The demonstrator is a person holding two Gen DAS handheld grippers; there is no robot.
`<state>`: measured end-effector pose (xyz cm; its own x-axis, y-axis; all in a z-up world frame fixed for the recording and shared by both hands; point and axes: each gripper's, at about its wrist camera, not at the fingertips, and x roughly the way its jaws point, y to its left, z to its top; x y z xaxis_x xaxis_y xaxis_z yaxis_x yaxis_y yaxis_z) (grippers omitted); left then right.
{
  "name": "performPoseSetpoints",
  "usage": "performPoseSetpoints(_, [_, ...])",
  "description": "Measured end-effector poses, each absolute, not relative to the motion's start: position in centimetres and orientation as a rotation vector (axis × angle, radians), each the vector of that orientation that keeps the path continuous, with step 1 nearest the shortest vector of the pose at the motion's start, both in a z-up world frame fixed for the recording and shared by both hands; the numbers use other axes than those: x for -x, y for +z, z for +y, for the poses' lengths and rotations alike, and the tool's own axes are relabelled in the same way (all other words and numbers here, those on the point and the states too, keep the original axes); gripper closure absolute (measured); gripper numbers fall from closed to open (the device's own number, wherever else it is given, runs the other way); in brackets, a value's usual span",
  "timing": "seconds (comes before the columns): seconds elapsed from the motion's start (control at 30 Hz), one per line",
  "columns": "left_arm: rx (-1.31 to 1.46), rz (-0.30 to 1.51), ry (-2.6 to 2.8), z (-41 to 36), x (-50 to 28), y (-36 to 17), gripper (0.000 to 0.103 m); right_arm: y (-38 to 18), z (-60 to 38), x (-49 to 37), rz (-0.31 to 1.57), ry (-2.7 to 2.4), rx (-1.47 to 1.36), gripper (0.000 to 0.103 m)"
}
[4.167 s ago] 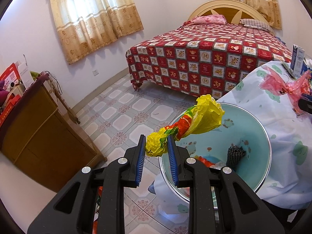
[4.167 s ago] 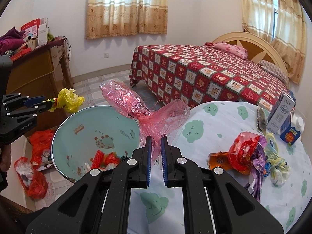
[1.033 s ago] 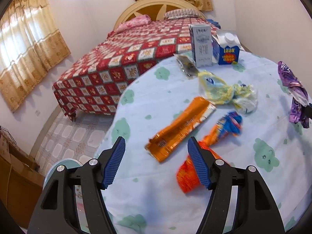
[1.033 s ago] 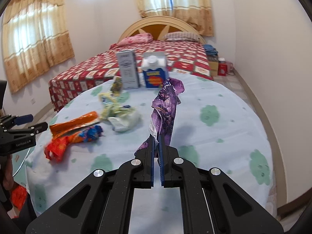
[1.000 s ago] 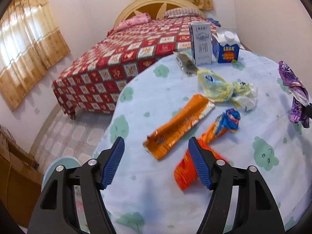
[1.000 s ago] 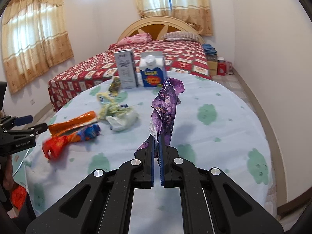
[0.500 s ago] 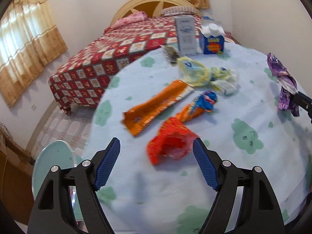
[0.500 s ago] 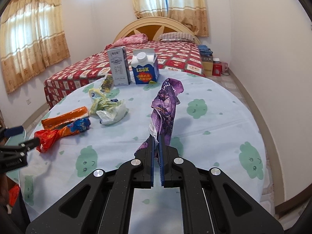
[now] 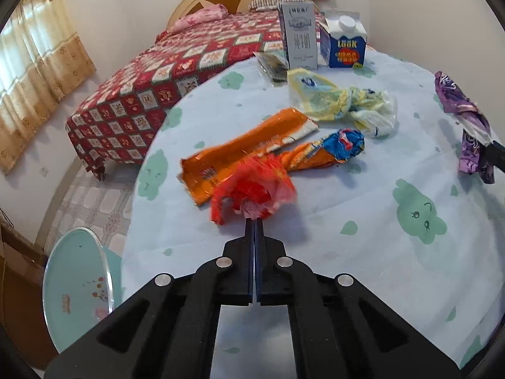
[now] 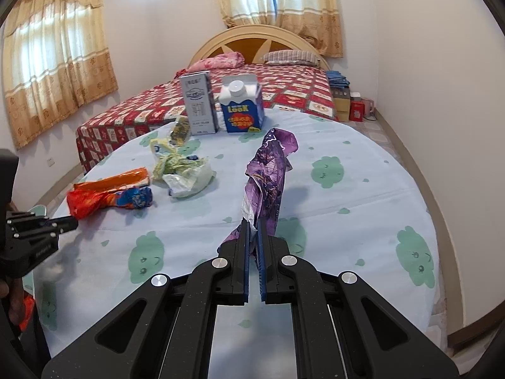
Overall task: Collect trash
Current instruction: 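Grasp the red plastic bag with the left tool while the right tool holds the purple wrapper, then carry the red bag and purple wrapper in both tools over the bucket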
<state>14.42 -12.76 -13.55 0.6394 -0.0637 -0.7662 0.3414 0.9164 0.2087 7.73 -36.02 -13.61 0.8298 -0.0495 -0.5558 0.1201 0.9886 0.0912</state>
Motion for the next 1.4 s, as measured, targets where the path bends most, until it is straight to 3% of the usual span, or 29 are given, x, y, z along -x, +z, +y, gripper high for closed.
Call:
performPoseSetpoints(0.23, [-0.329, 0.799, -0.251, -10.8, -13.1, -11.2, 0.103, -13.0, -34.5, -7.7, 0.572, -0.065, -0.105, 0.098])
performPoseSetpoints(0.3, [-0.314, 0.789, -0.244, -10.4, -12.8, -10.9, 0.097, -12.9, -34.0, -7.7, 0.572, -0.062, -0.099, 0.098])
performPoseSetpoints(0.4, [-0.290, 0.775, -0.222, -10.3, -12.7, -10.7, 0.031, -12.8, -33.6, -7.5, 0.572, -0.077, -0.087, 0.098])
performPoseSetpoints(0.77, [-0.307, 0.856, -0.230, -13.5, -16.3, -13.8, 0.031, -13.5, -36.3, -7.6, 0.599, -0.144, -0.129, 0.097])
performPoseSetpoints(0.8, [-0.309, 0.863, -0.228, -13.4, -16.7, -14.0, 0.049, -13.6, -36.4, -7.6, 0.599, -0.141, -0.128, 0.097])
performPoseSetpoints(0.83, [-0.302, 0.881, -0.236, -13.3, -17.0, -14.1, 0.082, -13.7, -36.2, -7.6, 0.599, -0.127, -0.123, 0.097])
performPoseSetpoints(0.87, [-0.291, 0.901, -0.247, -13.1, -17.2, -14.2, 0.090, -13.7, -36.1, -7.6, 0.599, -0.117, -0.123, 0.097])
performPoseSetpoints(0.93, [-0.286, 0.898, -0.240, -12.3, -17.3, -13.7, 0.095, -13.9, -36.1, -7.7, 0.600, -0.102, -0.122, 0.097])
performPoseSetpoints(1.4, [-0.209, 0.829, -0.135, -2.5, -13.7, -8.5, 0.097, -12.5, -28.6, -8.7, 0.560, 0.069, -0.041, 0.097])
